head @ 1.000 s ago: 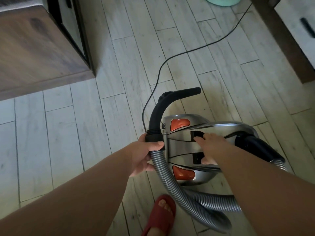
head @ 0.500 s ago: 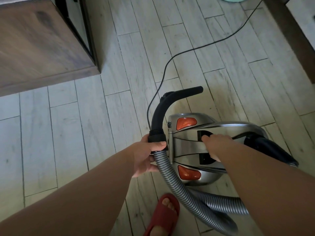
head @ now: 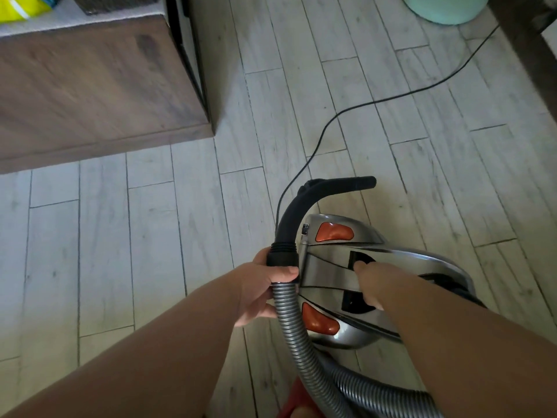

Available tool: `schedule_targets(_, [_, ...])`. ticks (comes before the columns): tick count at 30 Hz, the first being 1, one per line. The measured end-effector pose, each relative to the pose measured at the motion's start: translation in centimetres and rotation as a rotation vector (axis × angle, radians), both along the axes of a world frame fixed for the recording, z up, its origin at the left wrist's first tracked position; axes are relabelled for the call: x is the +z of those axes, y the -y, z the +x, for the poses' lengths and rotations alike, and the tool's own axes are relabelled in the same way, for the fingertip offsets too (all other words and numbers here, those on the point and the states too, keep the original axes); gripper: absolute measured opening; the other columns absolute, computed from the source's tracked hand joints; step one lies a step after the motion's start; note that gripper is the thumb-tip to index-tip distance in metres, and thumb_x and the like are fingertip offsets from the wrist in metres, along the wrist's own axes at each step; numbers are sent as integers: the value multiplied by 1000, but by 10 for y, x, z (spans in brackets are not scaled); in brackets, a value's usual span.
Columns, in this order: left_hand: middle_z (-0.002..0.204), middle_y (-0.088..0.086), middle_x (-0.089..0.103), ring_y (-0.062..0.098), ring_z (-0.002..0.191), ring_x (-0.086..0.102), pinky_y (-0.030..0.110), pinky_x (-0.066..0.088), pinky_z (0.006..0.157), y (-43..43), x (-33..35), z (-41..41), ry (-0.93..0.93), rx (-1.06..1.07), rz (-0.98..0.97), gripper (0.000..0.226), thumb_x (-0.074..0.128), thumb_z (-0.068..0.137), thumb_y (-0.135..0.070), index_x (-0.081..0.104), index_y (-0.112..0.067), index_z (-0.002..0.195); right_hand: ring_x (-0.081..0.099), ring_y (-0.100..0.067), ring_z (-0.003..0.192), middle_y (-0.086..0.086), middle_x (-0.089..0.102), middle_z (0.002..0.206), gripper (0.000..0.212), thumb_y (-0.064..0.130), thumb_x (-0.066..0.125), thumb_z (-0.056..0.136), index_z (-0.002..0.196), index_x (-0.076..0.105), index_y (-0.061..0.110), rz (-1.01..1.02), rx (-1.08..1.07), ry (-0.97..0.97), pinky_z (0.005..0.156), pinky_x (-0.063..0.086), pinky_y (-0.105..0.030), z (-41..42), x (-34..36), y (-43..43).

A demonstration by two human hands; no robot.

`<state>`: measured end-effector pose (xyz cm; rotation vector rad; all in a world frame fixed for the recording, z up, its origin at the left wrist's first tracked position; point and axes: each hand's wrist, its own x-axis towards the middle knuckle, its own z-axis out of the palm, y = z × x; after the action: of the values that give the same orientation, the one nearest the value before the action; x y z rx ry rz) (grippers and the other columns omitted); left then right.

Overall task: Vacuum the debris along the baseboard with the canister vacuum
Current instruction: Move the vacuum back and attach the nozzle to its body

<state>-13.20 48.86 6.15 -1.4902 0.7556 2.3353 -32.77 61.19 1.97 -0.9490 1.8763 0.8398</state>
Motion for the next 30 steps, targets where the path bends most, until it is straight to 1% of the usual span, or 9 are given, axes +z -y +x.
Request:
schedule_targets(4, [113,14,62,31,101,63,52,52,87,30,8,31,-16,3,-39,59,68,83,-6,46,-35,129,57,-28,110,-10,56,121,53,21,61,89,137,39,16,-27,-19,6,90,47,-38,32,1,27])
schedule_targets(9, [106,12,65,28,93,66,46,52,80,82,26,74,-58,-14,-98,58,67,83,-3,50,-37,127,49,-20,85,-8,60,114,44,20,58,91,131,43,13,-120,-117,8,74,42,-30,75,31,67])
schedule_targets(13, [109,14,66,30,95,67,45,52,83,136,60,105,-75,-78,-210,59,66,84,-3,47,-35,130,57,-19,83,-4,55,86,35,20,56,94,125,46,7,-168,-202,36,61,42,-23,111,67,110])
schedule_targets(17, [115,16,65,31,99,66,49,52,86,193,92,122,-54,-120,-284,59,65,87,-5,46,-37,132,60,-20,87,-8,64,107,32,22,53,96,122,53,5,-188,-242,17,60,41,-23,136,98,157])
schedule_targets(20, [117,17,63,30,96,65,44,52,76,227,108,128,-43,-117,-301,61,64,86,-2,45,-36,133,65,-22,89,-7,65,95,18,22,53,94,96,62,7,-228,-241,41,71,47,-28,149,101,184])
schedule_targets(23, [115,16,63,28,92,64,42,52,74,251,120,133,-37,-116,-318,61,63,85,1,47,-36,130,54,-20,74,-5,54,81,30,16,50,95,67,41,16,-267,-249,68,63,40,-27,164,110,210])
schedule_targets(25, [115,13,63,28,94,63,42,52,78,267,122,143,-37,-127,-321,63,64,84,2,48,-37,130,51,-19,75,-5,53,81,33,14,49,95,65,37,17,-288,-285,75,63,40,-26,173,109,228])
schedule_targets(28, [114,9,64,27,93,63,39,51,78,294,119,153,-45,-165,-348,64,65,83,3,49,-38,129,49,-15,64,-3,49,72,23,16,50,95,72,49,12,-301,-367,82,58,42,-24,182,103,262])
schedule_targets(30, [113,7,65,26,92,63,39,51,79,316,115,162,-30,-166,-350,63,64,84,4,50,-39,128,54,-18,73,-4,52,76,19,19,49,96,81,54,10,-278,-389,89,63,43,-24,189,95,289])
